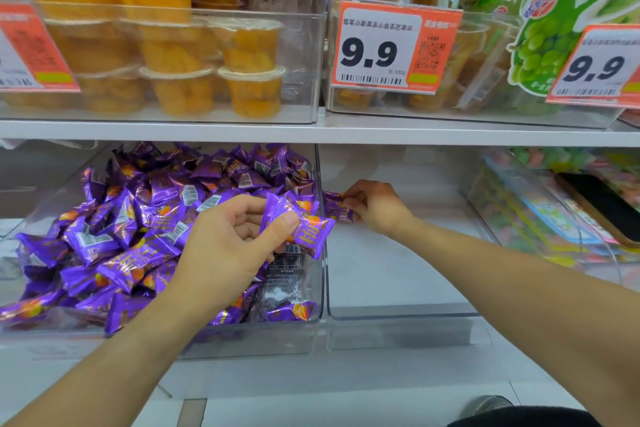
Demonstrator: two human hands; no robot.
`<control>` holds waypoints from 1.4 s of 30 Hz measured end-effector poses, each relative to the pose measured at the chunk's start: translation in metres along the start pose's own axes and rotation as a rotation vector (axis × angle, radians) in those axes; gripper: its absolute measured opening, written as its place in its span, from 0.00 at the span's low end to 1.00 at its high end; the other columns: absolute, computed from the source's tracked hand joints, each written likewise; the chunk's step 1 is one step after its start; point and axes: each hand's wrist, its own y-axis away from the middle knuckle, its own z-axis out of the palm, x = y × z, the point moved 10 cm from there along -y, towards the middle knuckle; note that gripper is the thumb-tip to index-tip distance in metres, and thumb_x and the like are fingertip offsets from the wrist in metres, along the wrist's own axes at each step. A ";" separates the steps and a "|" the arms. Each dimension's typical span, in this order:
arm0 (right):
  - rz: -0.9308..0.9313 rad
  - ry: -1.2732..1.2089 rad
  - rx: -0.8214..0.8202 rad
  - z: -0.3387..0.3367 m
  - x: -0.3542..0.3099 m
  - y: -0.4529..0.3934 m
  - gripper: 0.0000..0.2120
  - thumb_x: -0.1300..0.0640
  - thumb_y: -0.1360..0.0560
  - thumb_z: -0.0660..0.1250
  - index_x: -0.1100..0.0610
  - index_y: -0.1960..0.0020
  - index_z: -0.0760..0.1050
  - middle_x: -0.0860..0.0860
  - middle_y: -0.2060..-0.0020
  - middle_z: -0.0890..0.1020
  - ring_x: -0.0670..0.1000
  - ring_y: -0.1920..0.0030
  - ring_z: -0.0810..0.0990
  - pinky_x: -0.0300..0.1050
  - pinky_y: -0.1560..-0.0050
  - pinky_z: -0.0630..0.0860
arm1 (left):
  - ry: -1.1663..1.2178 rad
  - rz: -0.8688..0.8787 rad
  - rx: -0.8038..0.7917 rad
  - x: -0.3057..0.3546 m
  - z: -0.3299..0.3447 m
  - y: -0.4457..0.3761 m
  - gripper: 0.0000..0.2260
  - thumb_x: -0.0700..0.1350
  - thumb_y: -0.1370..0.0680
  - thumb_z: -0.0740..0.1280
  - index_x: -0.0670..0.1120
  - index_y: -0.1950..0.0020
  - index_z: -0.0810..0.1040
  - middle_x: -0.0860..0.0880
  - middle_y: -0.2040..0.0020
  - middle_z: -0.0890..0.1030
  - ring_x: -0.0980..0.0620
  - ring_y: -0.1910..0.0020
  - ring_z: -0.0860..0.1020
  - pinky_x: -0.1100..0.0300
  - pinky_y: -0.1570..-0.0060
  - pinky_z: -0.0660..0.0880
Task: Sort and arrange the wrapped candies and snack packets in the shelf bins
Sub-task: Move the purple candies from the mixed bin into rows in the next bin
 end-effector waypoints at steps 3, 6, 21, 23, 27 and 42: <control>0.073 -0.087 0.053 -0.001 0.008 -0.006 0.06 0.54 0.25 0.72 0.56 0.57 0.79 0.56 0.62 0.85 0.57 0.60 0.84 0.51 0.56 0.81 | -0.001 -0.005 -0.002 -0.001 0.000 0.000 0.18 0.53 0.33 0.73 0.43 0.49 0.81 0.44 0.60 0.85 0.52 0.67 0.82 0.63 0.66 0.78; 0.081 -0.106 0.012 0.003 0.007 -0.005 0.09 0.53 0.30 0.77 0.53 0.56 0.79 0.51 0.61 0.84 0.50 0.61 0.82 0.37 0.62 0.76 | 0.000 -0.010 -0.003 -0.002 0.000 -0.001 0.18 0.53 0.33 0.73 0.44 0.49 0.81 0.45 0.61 0.85 0.51 0.66 0.82 0.63 0.66 0.78; 0.119 -0.127 -0.054 0.002 0.018 -0.014 0.05 0.61 0.27 0.75 0.53 0.53 0.83 0.53 0.61 0.84 0.55 0.59 0.83 0.52 0.51 0.83 | 0.006 -0.012 -0.026 -0.002 0.001 -0.001 0.18 0.54 0.33 0.73 0.44 0.49 0.82 0.46 0.60 0.85 0.50 0.65 0.82 0.62 0.65 0.78; 0.121 -0.133 -0.049 0.002 0.018 -0.013 0.05 0.61 0.27 0.75 0.54 0.54 0.82 0.53 0.60 0.84 0.53 0.60 0.82 0.51 0.53 0.83 | 0.010 -0.009 -0.027 -0.002 0.001 -0.001 0.18 0.53 0.33 0.73 0.44 0.49 0.82 0.46 0.60 0.85 0.50 0.66 0.82 0.62 0.66 0.78; 0.161 -0.157 -0.009 -0.002 0.019 -0.011 0.10 0.62 0.29 0.76 0.56 0.52 0.77 0.53 0.60 0.83 0.52 0.62 0.82 0.47 0.61 0.82 | 0.014 -0.002 -0.026 -0.002 0.002 -0.001 0.17 0.52 0.32 0.72 0.43 0.49 0.82 0.45 0.60 0.85 0.51 0.67 0.82 0.62 0.65 0.79; -0.269 -0.631 -0.317 -0.055 -0.149 0.126 0.31 0.60 0.33 0.78 0.56 0.33 0.72 0.55 0.43 0.81 0.49 0.49 0.82 0.47 0.49 0.82 | 0.046 0.130 0.012 0.028 0.024 0.011 0.14 0.54 0.30 0.72 0.48 0.50 0.82 0.52 0.57 0.86 0.53 0.59 0.83 0.61 0.60 0.78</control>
